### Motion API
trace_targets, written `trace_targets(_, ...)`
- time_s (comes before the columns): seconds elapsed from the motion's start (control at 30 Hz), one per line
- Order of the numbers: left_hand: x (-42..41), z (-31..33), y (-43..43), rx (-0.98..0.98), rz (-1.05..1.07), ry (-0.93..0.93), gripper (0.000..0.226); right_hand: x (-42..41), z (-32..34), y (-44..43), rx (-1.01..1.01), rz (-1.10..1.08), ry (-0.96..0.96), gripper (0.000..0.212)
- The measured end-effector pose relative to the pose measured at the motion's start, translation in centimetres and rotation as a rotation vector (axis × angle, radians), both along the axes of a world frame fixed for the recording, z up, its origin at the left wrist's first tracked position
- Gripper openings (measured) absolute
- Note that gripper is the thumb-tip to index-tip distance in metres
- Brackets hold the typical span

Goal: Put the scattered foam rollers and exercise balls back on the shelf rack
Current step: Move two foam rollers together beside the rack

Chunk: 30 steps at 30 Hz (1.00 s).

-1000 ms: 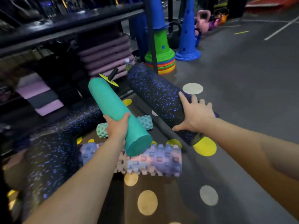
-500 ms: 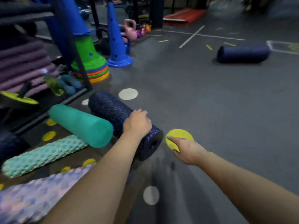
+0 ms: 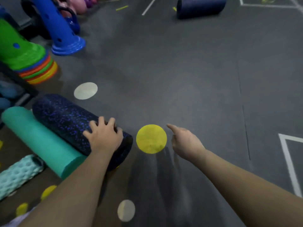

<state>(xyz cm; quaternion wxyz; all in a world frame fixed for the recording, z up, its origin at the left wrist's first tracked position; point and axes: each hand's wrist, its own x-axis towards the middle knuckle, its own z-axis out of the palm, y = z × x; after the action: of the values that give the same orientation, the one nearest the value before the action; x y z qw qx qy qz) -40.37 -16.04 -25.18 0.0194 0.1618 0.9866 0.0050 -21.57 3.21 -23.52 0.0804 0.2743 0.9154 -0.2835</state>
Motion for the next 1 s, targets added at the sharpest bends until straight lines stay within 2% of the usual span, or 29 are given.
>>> trace_targets(0.07, -0.1, 2.9, -1.1, 0.018, 0.074, -0.331, 0.046, 0.0, 5.1, -1.6, -0.089, 0.051, 0.017, 0.058)
trace_targets(0.1, 0.2, 5.0, -1.2, 0.08, 0.128, -0.53, 0.058, 0.0, 8.1, -1.7, -0.112, 0.091, 0.029, 0.061)
trace_targets(0.13, 0.7, 7.5, -0.9, 0.218, 0.139, -0.644, 0.071, -0.2, 11.3, -1.5, -0.122, 0.119, 0.051, 0.064)
trace_targets(0.2, 2.2, 14.9, 1.0, 0.58, 0.057, -0.649, 0.082, -1.8, 18.6, -0.1, -0.13, 0.021, 0.108, 0.062)
trace_targets(0.27, 3.7, 24.7, 3.8, 0.825, 0.061, -0.656, 0.069, -3.5, 27.5, 2.0, -0.157, -0.15, 0.112, 0.058)
trace_targets(0.37, 4.3, 40.1, 7.7, 1.03, 0.242, -0.872, 0.042, -4.7, 41.0, 4.7, -0.177, -0.226, 0.018, 0.059)
trace_targets(0.5, 1.6, 54.7, 12.2, 0.95, 0.199, -0.98, 0.029, -4.8, 55.5, 9.5, -0.243, -0.38, -0.021, 0.057)
trace_targets(0.6, -1.6, 62.2, 18.2, 0.935, 0.269, -0.979, 0.031, -6.1, 62.0, 15.7, -0.27, -0.495, -0.014, 0.053)
trace_targets(0.73, -6.4, 67.7, 29.8, 0.976, 0.231, -0.936, 0.046, -9.3, 66.8, 27.0, -0.291, -0.528, 0.017, 0.049)
trace_targets(0.83, -10.4, 71.1, 37.4, 1.112, 0.24, -0.827, 0.047, -13.2, 70.2, 35.4, -0.318, -0.544, 0.035, 0.039)
trace_targets(1.0, -17.5, 74.4, 48.3, 1.08, 0.326, -0.919, 0.04, -21.2, 73.5, 49.0, -0.264, -0.486, 0.014, 0.034)
